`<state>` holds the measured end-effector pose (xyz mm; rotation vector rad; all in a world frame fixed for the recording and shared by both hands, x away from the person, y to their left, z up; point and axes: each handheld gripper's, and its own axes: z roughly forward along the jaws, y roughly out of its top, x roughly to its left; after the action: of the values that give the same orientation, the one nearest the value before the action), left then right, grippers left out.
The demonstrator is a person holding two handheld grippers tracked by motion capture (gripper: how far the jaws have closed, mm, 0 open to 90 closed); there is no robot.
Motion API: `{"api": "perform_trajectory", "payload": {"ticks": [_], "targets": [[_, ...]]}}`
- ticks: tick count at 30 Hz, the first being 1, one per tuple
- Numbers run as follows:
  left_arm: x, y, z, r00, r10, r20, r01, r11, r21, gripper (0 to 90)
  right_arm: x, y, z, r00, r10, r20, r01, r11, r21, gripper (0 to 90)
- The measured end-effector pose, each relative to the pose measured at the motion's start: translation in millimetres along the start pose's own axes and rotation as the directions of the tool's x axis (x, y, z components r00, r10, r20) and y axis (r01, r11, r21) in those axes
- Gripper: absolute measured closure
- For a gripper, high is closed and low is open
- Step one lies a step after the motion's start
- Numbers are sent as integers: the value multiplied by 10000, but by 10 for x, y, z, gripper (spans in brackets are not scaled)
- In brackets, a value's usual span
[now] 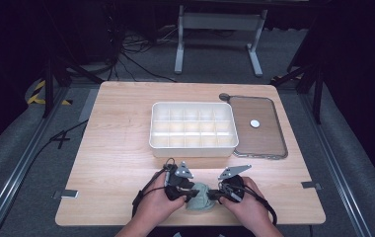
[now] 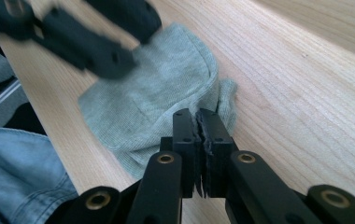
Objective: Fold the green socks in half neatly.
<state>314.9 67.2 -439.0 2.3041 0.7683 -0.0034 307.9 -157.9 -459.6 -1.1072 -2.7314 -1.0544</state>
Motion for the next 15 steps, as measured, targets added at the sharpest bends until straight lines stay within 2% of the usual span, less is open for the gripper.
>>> {"api": "perform_trajectory", "payload": {"ticks": [1, 3, 4, 6, 7, 9, 12, 15], "targets": [[46, -11, -36, 9998, -184, -36, 184, 9998, 79, 669, 1, -1, 0, 10000, -37, 25, 37, 10000, 10, 869], [121, -40, -83, 9996, -272, 88, 265, 9975, 661, 673, 6, 0, 2, 9999, -100, 86, 99, 9999, 27, 869], [128, -54, -79, 9990, -430, 152, 417, 9962, 770, 684, 13, 2, 1, 9999, -131, 99, 131, 9999, 41, 869], [162, -77, -74, 9993, -277, 262, 238, 9900, 1389, 698, 20, 5, 1, 9997, -189, 149, 188, 9998, 64, 869], [163, -87, -60, 9989, -319, 333, 265, 9881, 1516, 715, 23, 6, 0, 9996, -221, 161, 220, 9997, 68, 869], [159, -107, -21, 9988, -124, 483, 19, 9775, 2109, 730, 30, 9, -3, 9995, -272, 185, 271, 9996, 62, 869], [121, -115, 48, 9977, 178, 654, -341, 9656, 2578, 768, 54, 18, -11, 9986, -411, 325, 409, 9991, 71, 869], [85, -108, 79, 9968, 299, 748, -475, 9679, 2468, 806, 92, 29, -14, 9982, -487, 345, 486, 9988, 35, 864]]}}
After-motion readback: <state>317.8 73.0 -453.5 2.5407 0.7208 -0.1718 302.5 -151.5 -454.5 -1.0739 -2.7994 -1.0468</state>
